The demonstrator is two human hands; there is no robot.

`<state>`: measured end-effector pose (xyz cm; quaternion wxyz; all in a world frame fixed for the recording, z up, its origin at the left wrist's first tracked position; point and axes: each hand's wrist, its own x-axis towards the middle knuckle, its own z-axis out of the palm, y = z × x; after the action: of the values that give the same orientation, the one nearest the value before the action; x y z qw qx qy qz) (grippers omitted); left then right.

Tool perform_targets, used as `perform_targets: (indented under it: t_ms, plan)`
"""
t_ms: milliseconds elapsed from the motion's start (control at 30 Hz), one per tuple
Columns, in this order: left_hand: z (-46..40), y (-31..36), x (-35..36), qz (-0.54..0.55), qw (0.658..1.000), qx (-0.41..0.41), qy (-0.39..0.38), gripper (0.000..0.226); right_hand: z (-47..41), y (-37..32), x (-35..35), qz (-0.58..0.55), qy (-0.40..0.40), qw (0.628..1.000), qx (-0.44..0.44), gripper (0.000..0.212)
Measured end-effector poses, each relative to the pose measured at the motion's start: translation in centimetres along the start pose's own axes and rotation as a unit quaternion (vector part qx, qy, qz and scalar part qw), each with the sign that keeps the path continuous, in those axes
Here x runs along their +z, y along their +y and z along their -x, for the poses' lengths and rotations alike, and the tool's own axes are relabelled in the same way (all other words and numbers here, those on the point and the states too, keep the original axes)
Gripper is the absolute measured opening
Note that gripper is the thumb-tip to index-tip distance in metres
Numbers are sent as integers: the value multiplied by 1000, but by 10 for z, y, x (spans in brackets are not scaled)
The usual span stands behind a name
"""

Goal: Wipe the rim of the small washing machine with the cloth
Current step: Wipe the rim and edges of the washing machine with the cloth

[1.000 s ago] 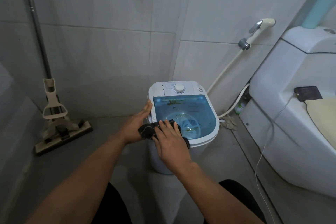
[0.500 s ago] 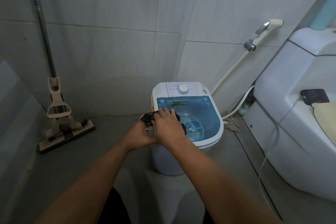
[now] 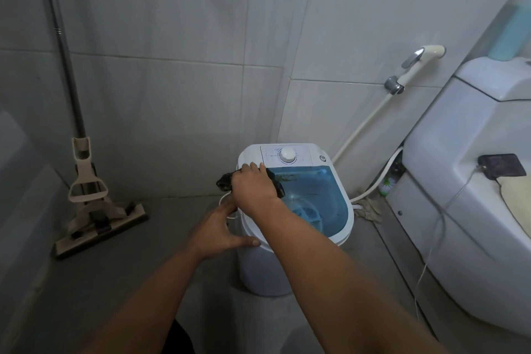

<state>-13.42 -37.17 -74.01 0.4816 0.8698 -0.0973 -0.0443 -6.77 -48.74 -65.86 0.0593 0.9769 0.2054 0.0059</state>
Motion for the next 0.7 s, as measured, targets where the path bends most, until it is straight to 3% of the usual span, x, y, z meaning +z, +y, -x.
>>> perform_targets:
  t_ms: [333,500,700]
  plan:
    - [-1,1,-4,-45,999,14,-10,135,-53,10,-4,28,-10,1000,0,35]
    - [-3,-2,-4,-71,997,11,-11,139,-72,26,-8,14,3,1000,2,32]
    - [-4,2,-7,-68,997,28,-23,136,-79,42,-4,-65,54,994,63,28]
